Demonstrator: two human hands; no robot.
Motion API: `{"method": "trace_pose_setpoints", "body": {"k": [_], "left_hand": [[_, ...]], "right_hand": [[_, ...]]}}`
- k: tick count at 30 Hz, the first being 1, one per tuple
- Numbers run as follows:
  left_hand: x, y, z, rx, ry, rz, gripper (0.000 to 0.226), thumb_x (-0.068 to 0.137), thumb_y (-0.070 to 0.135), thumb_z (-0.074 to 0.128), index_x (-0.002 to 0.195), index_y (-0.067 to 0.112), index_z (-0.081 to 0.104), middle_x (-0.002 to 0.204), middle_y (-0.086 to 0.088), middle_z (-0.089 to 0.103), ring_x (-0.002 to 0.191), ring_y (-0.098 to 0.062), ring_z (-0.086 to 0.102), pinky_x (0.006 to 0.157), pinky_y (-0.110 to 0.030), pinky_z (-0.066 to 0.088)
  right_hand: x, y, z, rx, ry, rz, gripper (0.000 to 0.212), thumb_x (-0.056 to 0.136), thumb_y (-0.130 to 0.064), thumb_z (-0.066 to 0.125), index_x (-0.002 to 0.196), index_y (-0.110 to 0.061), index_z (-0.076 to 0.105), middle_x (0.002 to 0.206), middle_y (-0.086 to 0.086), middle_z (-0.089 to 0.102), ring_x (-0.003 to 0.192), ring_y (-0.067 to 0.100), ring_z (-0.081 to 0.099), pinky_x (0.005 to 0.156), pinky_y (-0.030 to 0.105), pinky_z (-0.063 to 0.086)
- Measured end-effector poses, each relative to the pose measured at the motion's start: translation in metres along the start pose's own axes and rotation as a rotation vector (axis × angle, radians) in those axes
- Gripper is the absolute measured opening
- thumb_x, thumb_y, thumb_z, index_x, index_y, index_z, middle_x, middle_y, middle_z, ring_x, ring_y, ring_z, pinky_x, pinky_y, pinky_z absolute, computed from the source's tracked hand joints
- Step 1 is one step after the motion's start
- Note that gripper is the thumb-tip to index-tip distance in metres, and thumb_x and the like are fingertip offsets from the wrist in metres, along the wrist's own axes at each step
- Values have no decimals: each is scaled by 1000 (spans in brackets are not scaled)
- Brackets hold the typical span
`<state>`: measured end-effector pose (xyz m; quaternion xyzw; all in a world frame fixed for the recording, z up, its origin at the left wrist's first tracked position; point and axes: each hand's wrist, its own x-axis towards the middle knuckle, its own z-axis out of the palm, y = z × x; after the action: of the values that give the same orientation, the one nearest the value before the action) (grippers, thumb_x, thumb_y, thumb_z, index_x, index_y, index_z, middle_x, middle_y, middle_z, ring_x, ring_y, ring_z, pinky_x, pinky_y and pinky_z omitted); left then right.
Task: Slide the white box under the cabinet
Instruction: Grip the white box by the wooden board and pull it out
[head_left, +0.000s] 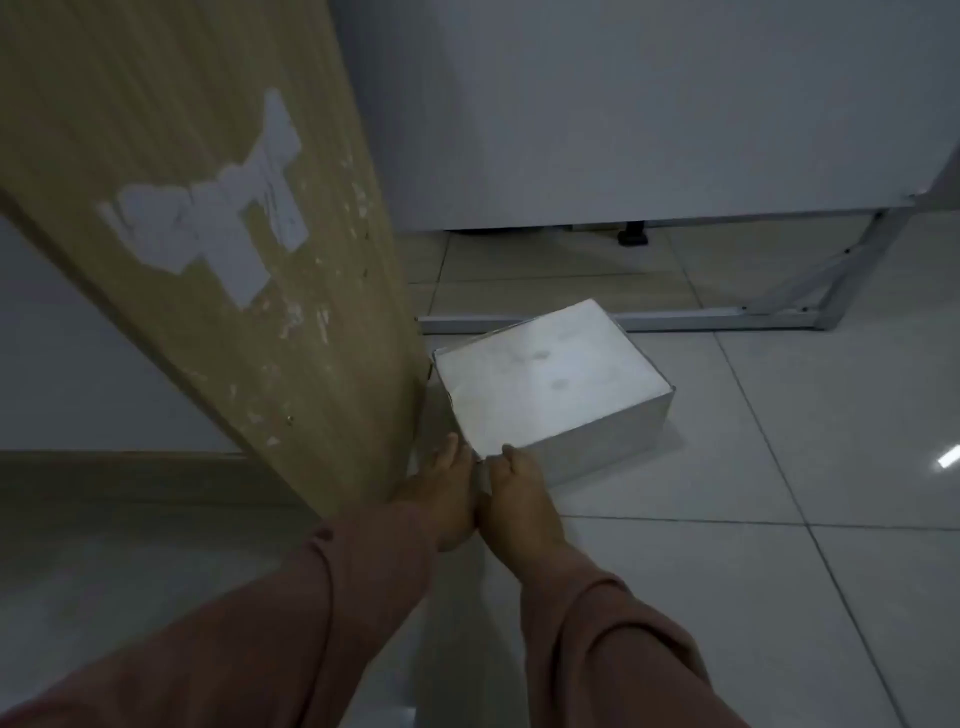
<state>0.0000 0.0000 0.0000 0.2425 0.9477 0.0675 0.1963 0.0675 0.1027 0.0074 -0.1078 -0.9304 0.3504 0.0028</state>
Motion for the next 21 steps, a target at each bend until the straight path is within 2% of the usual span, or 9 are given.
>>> {"method": "trace_pose_setpoints", "body": {"k": [2, 4, 8, 12, 16, 17, 19, 20, 21], "left_hand": [[5, -3, -1, -26, 26, -37, 73, 91, 25, 49, 153, 12, 13, 163, -10, 5, 150, -32, 8, 119, -52, 23], [12, -12, 2, 44, 3, -5, 81, 89, 29, 51, 154, 18, 3, 164, -3, -4, 151, -31, 2, 118, -52, 24], [15, -24, 5, 64, -84, -25, 88, 89, 33, 53, 154, 20, -5, 164, 0, -11, 151, -26, -6, 121, -46, 16], [5, -24, -1, 28, -60, -67, 83, 93, 29, 51, 154, 14, -4, 164, -4, -11, 151, -26, -3, 123, -41, 12], [0, -23, -2, 12, -63, -87, 84, 93, 28, 53, 154, 16, -3, 164, -1, -11, 152, -24, -1, 122, -39, 13], [-2, -22, -3, 18, -62, -90, 84, 93, 26, 53, 154, 16, -3, 164, -1, -12, 151, -24, -1, 122, -39, 14], [-6, -20, -4, 15, -49, -97, 82, 93, 22, 52, 154, 16, -3, 164, -1, -12, 151, -24, -1, 122, -40, 14], [-8, -18, -5, 5, -47, -105, 81, 94, 22, 51, 154, 16, -4, 164, -1, -13, 151, -24, -2, 122, -40, 14], [-9, -18, -5, 1, -49, -112, 80, 95, 22, 50, 154, 17, -4, 164, -1, -13, 151, -24, -2, 122, -41, 14]], "right_hand": [[9, 1, 4, -8, 11, -13, 57, 91, -6, 46, 145, -6, 30, 160, 12, 15, 149, 26, 5, 117, 35, 23], [19, 1, 8, -33, -17, -35, 60, 92, -5, 43, 148, -8, 22, 161, 10, 8, 149, 26, -4, 118, 37, 22], [32, 7, 30, -121, -116, -84, 67, 92, -12, 44, 151, -8, 12, 161, 12, 8, 148, 30, -8, 121, 38, 13], [33, 5, 25, -79, -139, -64, 68, 89, -5, 45, 150, -5, 15, 152, 14, 28, 144, 34, 11, 118, 36, 20], [36, 5, 18, -144, -68, -33, 55, 88, -1, 42, 142, -1, 32, 132, 16, 47, 125, 32, 36, 104, 32, 33], [35, 8, 19, -164, -60, -51, 48, 86, 0, 43, 134, -1, 43, 124, 15, 53, 117, 32, 42, 95, 30, 36], [34, 12, 22, -186, -16, -58, 30, 75, 0, 58, 103, -9, 64, 97, 10, 65, 92, 28, 55, 71, 26, 34], [33, 15, 23, -241, 10, -72, 23, 68, -1, 66, 88, -12, 68, 84, 7, 67, 81, 26, 57, 64, 24, 30], [31, 17, 21, -274, 39, -71, 20, 68, -1, 68, 85, -11, 69, 81, 8, 66, 80, 27, 58, 62, 24, 30]]}}
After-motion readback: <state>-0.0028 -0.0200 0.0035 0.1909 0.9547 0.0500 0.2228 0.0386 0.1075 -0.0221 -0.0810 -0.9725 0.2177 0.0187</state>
